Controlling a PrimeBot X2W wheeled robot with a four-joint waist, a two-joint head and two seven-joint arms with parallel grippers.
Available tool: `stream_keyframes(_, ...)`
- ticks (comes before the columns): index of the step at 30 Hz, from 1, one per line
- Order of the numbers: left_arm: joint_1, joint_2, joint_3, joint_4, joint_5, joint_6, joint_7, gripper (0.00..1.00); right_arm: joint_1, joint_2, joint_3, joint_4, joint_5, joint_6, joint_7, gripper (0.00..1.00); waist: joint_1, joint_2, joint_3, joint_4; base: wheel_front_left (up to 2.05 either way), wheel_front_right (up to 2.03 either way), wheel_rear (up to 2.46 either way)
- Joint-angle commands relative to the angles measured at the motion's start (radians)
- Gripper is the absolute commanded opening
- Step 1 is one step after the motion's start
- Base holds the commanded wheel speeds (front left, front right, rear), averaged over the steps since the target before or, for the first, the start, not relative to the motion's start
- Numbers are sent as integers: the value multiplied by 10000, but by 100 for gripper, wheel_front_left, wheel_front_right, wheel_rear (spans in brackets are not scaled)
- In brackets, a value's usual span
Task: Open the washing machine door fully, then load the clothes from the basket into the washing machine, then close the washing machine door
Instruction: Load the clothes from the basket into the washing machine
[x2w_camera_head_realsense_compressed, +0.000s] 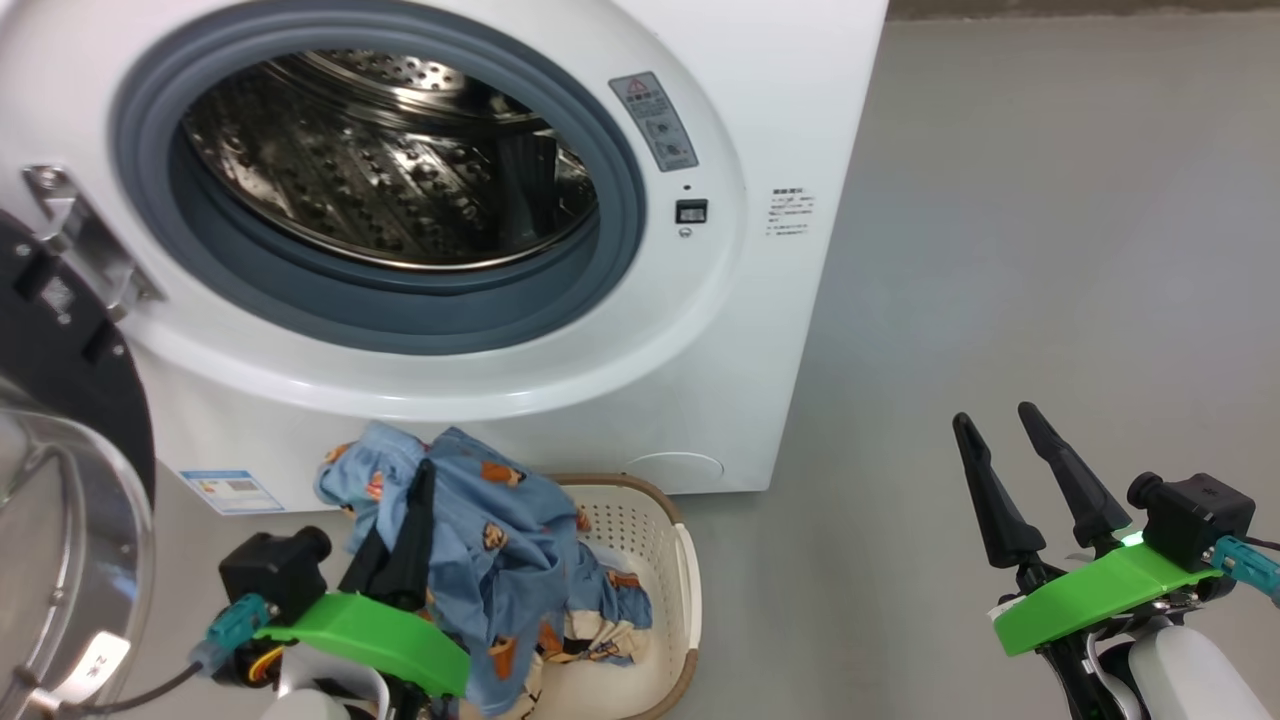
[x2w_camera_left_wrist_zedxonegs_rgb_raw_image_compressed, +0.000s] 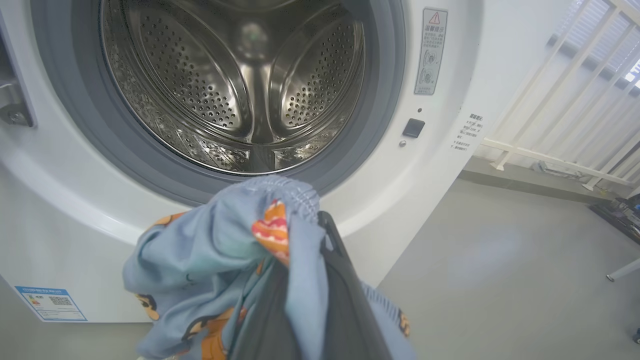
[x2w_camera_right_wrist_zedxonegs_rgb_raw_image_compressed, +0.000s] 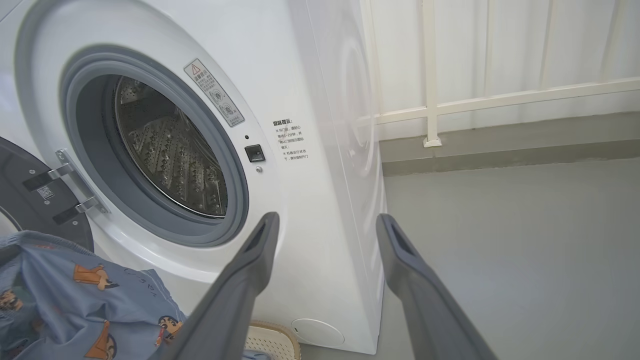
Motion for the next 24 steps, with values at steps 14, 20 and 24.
stream_keyframes(14,517,-147,1361,-1546,1546,494,-133,0,100,-297,28,-426,-160,16,-49,100,0,-1,-139,228,0,0,0)
stream_keyframes(20,539,-286,1559,-1772,1804,437,-133,0,51,-301,-9,-452,-212,16,-49,100,0,-1,-91,180,0,0,0)
stream_keyframes(24,365,-349,1640,-1901,1989,354,-133,0,16,-309,-46,-468,-251,16,-49,100,0,-1,-22,155,0,0,0)
